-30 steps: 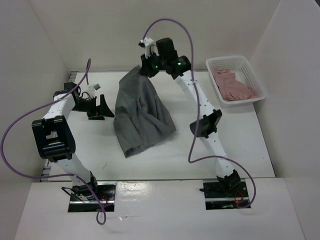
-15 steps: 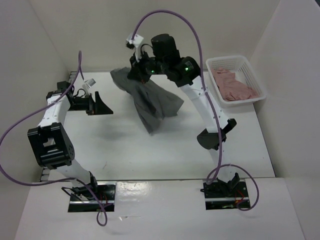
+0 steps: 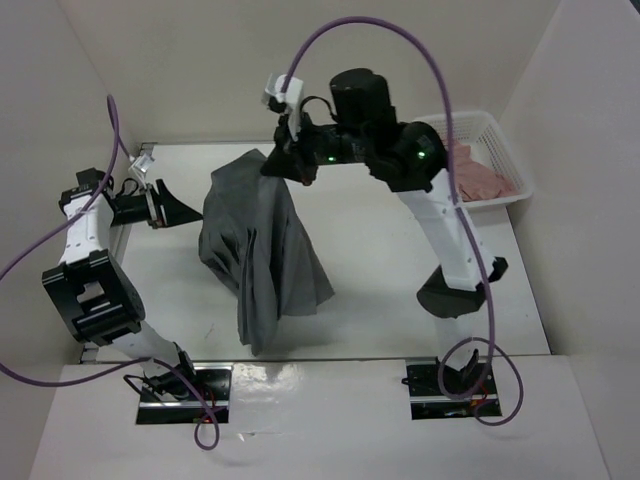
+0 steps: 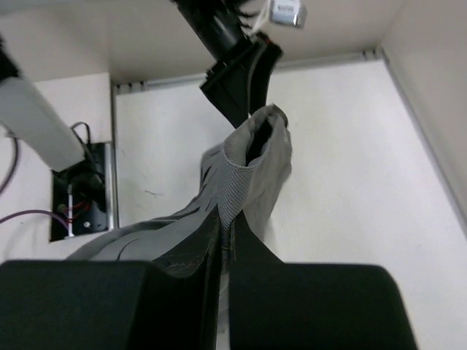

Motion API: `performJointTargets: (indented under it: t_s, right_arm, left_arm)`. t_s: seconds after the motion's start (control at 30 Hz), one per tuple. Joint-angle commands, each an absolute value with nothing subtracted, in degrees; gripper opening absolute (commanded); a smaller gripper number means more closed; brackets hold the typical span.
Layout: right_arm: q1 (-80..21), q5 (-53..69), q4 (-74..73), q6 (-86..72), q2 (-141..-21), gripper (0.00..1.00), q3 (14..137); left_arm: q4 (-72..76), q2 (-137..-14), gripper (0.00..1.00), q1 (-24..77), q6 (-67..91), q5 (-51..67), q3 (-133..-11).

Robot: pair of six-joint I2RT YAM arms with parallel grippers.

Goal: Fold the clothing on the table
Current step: Flatten the skirt out

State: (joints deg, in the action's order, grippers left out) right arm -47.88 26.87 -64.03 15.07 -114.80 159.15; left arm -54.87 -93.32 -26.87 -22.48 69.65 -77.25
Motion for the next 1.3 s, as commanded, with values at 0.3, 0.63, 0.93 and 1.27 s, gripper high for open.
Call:
performJointTargets:
  t_s: [0.3, 0.63, 0.93, 1.27]
  right_arm:
    - [-47.81, 36.73, -61.17, 14.77, -103.79, 0.00, 155.48]
    - [-53.52, 38.06, -62.23, 14.77, -108.02, 0.00, 154.95]
    - [-56.25, 37.38, -62.23, 14.67, -109.16, 0.00, 153.81]
    - [-37.81, 31.82, -53.81, 16.79, -111.62, 0.00, 133.91]
  left_arm:
    - [-74.09, -99.31, 1.00, -29.09, -46.94, 81.56, -84.37]
    - [-74.09, -101.61, 0.96, -28.04, -47.47, 82.97, -86.04]
    - [-74.09, -95.19, 0.99, -28.04, -46.85, 80.60, -83.86]
    - [-74.09, -95.01, 0.99, -28.04, -47.37, 80.07, -82.00]
